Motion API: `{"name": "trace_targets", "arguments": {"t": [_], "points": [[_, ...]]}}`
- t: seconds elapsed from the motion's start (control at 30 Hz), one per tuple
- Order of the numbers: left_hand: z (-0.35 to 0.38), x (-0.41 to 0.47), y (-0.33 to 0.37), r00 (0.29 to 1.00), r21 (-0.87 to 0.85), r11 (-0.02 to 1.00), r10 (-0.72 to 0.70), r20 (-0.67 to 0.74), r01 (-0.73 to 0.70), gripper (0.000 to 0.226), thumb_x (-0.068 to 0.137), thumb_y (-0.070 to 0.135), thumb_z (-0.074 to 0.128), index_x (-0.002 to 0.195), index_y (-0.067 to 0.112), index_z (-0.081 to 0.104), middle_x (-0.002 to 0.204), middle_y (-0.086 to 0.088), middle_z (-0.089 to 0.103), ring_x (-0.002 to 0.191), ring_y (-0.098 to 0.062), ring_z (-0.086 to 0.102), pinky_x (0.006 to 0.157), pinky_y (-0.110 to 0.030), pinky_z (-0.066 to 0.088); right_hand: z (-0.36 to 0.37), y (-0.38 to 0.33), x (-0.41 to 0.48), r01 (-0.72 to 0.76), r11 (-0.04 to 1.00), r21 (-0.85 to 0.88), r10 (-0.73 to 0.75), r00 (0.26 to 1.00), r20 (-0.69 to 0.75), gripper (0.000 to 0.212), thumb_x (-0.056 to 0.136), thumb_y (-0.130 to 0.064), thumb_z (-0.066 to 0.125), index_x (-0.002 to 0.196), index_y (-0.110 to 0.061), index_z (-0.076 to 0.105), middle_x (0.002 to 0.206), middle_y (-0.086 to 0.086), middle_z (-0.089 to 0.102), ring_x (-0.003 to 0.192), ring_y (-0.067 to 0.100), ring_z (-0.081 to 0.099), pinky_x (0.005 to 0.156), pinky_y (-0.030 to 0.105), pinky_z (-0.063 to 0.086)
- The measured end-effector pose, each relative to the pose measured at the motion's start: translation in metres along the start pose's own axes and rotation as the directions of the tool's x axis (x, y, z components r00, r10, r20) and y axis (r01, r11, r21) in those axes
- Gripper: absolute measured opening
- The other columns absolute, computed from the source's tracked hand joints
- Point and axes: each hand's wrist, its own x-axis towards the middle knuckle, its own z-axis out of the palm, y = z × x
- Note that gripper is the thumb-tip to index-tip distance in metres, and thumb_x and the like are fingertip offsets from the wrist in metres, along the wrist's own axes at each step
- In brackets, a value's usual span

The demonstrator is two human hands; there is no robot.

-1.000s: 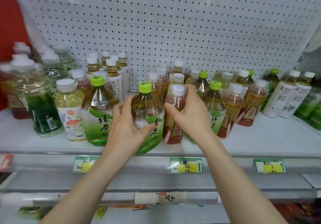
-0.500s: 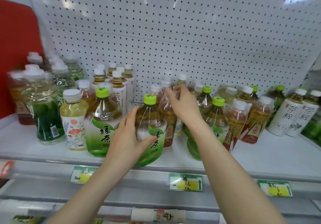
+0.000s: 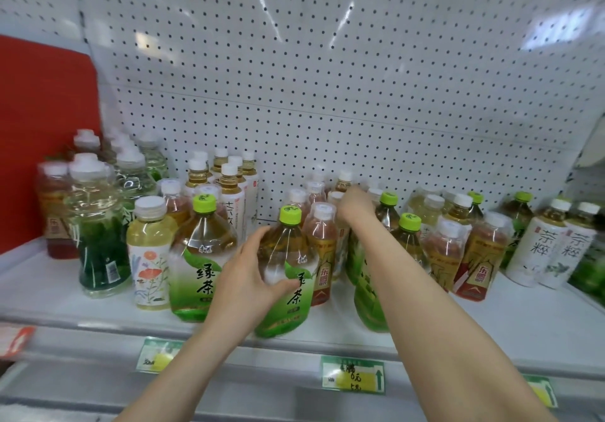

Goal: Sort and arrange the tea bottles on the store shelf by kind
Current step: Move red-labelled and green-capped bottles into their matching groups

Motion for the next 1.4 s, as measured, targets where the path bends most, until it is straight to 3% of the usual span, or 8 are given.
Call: {"name": "trace_targets", "arguments": {"t": [0.13, 0.27, 0.37, 0.7, 0.83, 1.07, 1.2, 1.4], "points": [[-0.005, 0.008, 0.005, 1.000, -0.085, 0.996, -0.003, -0.024, 0.001, 0.095, 0.063, 0.038, 0.087, 0.143, 0.043, 0.036, 0.128, 0.028, 0.040, 0.119, 0.001, 0.036, 0.105, -0.029, 0.033, -0.025, 0.000, -0.010, 0.112, 0.960, 0.258, -0.088, 0.991, -0.105, 0.053, 0.098, -0.027, 0.056, 0.140, -0.002, 0.035, 0.114, 0.013, 0.061, 0.094, 0.029, 0.060, 0.060, 0.030, 0.042], [-0.018, 0.016, 0.024, 0.996, -0.171, 0.984, 0.041, -0.085, -0.056, 0.093, 0.060, 0.042, 0.087, 0.141, 0.045, 0.040, 0.141, 0.016, 0.047, 0.123, -0.004, 0.040, 0.108, -0.036, 0.036, -0.073, 0.000, -0.032, 0.348, 0.797, 0.494, -0.209, 0.926, -0.315, 0.041, 0.098, -0.032, 0.058, 0.128, -0.009, 0.043, 0.105, 0.001, 0.056, 0.079, 0.011, 0.053, 0.061, 0.026, 0.044], [-0.030, 0.024, 0.039, 0.988, -0.216, 0.967, 0.116, -0.106, -0.137, 0.090, 0.057, 0.051, 0.085, 0.137, 0.050, 0.042, 0.138, 0.018, 0.051, 0.126, -0.009, 0.049, 0.107, -0.043, 0.042, -0.101, 0.000, -0.046, 0.440, 0.640, 0.630, -0.198, 0.887, -0.418, 0.036, 0.097, -0.034, 0.058, 0.124, -0.015, 0.044, 0.102, -0.009, 0.056, 0.093, 0.011, 0.058, 0.075, 0.028, 0.050], [-0.028, 0.056, 0.072, 0.988, -0.590, 0.796, 0.151, -0.026, -0.137, 0.066, 0.049, 0.049, 0.087, 0.109, 0.045, 0.062, 0.109, 0.016, 0.072, 0.101, -0.009, 0.069, 0.087, -0.041, 0.057, -0.146, 0.055, -0.079, 0.319, 0.373, 0.871, -0.004, 0.940, -0.342, 0.021, 0.096, -0.032, 0.059, 0.109, -0.017, 0.054, 0.108, 0.013, 0.072, 0.093, 0.026, 0.069, 0.083, 0.044, 0.055], [0.002, 0.042, 0.089, 0.982, -0.647, 0.750, 0.190, 0.016, -0.135, 0.059, 0.058, 0.028, 0.086, 0.110, 0.035, 0.058, 0.088, 0.028, 0.072, 0.083, 0.005, 0.070, 0.065, -0.016, 0.054, -0.163, 0.100, -0.102, 0.321, 0.388, 0.864, -0.011, 0.939, -0.344, 0.023, 0.098, -0.027, 0.058, 0.113, -0.009, 0.055, 0.107, 0.017, 0.072, 0.088, 0.026, 0.069, 0.079, 0.045, 0.056], [0.072, 0.014, 0.125, 0.972, -0.634, 0.767, 0.212, 0.102, -0.101, 0.075, 0.047, 0.049, 0.085, 0.117, 0.036, 0.061, 0.110, 0.023, 0.070, 0.099, -0.001, 0.068, 0.083, -0.027, 0.056, -0.191, 0.210, -0.109, 0.301, 0.787, 0.538, -0.047, 0.900, -0.434, 0.043, 0.085, -0.055, 0.062, 0.104, -0.017, 0.059, 0.100, 0.004, 0.071, 0.094, 0.027, 0.070, 0.087, 0.054, 0.055], [0.126, -0.004, 0.158, 0.973, -0.635, 0.766, 0.208, 0.100, -0.098, 0.075, 0.049, 0.046, 0.092, 0.115, 0.044, 0.059, 0.109, 0.031, 0.067, 0.100, 0.008, 0.064, 0.082, -0.018, 0.054, -0.197, 0.281, -0.080, 0.261, 0.841, 0.473, -0.038, 0.902, -0.431, 0.024, 0.091, -0.044, 0.064, 0.101, -0.024, 0.057, 0.097, -0.005, 0.068, 0.092, 0.019, 0.068, 0.086, 0.049, 0.056], [0.209, -0.024, 0.187, 0.980, -0.563, 0.820, 0.182, 0.082, -0.105, 0.083, 0.047, 0.048, 0.093, 0.121, 0.049, 0.055, 0.108, 0.045, 0.058, 0.105, 0.023, 0.053, 0.079, -0.001, 0.043, -0.196, 0.360, -0.024, 0.252, 0.839, 0.483, -0.078, 0.933, -0.352, 0.039, 0.089, -0.040, 0.068, 0.121, -0.021, 0.057, 0.115, -0.006, 0.066, 0.107, 0.018, 0.063, 0.092, 0.050, 0.053]]}}
